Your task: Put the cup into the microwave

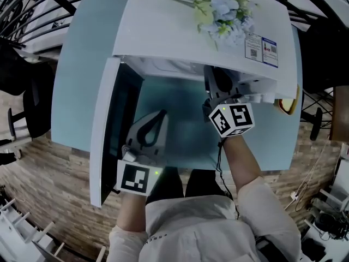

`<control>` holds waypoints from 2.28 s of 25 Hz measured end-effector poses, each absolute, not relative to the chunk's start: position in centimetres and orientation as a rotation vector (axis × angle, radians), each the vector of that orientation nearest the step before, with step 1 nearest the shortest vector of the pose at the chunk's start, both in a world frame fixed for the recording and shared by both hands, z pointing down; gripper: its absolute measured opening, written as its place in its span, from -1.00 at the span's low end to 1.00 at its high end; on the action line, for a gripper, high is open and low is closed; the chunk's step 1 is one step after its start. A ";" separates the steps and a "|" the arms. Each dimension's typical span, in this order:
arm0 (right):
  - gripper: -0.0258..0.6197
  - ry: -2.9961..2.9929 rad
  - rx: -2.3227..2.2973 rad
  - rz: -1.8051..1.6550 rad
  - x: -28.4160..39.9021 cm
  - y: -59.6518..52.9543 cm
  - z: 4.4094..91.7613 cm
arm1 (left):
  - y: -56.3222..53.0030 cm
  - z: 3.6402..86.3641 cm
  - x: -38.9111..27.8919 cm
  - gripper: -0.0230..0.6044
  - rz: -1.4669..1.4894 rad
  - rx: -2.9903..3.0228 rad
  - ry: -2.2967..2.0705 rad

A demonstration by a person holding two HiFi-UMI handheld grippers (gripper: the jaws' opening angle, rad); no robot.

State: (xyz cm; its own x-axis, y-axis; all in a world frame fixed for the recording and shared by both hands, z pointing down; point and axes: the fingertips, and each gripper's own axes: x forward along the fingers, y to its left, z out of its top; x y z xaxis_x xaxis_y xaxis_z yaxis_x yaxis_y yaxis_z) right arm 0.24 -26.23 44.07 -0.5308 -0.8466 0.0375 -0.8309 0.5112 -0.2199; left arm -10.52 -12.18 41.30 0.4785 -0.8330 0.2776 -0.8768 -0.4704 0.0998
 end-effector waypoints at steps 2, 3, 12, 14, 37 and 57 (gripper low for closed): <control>-0.82 2.662 -1.471 -0.312 0.2 -26.0 44.2 | -12.2 41.5 -10.4 -0.93 0.283 2.495 -1.465; -0.81 2.664 -1.465 -0.305 0.2 -25.9 44.2 | -12.2 41.6 -10.3 -0.93 0.281 2.493 -1.462; -0.81 2.694 -1.478 -0.221 0.1 -24.4 45.2 | -11.2 42.0 -9.2 -0.93 0.284 2.483 -1.415; -0.81 2.698 -1.491 -0.195 0.1 -24.1 45.4 | -10.9 42.1 -8.9 -0.93 0.285 2.483 -1.404; -0.53 2.709 -1.636 -0.178 0.7 -23.9 47.8 | -9.4 43.1 -8.3 -0.93 0.300 2.508 -1.317; -0.81 2.761 -1.521 -0.282 4.2 -11.4 37.8 | -6.9 34.6 -5.6 -0.93 0.238 2.627 -1.326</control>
State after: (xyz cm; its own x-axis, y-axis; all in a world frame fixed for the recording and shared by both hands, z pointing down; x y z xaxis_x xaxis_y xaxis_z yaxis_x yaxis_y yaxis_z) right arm 4.16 -11.41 37.77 -0.5381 -0.8362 0.1058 -0.8404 0.5224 -0.1443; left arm -5.59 -6.93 34.62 0.5872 -0.7769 0.2272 -0.8074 -0.5822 0.0959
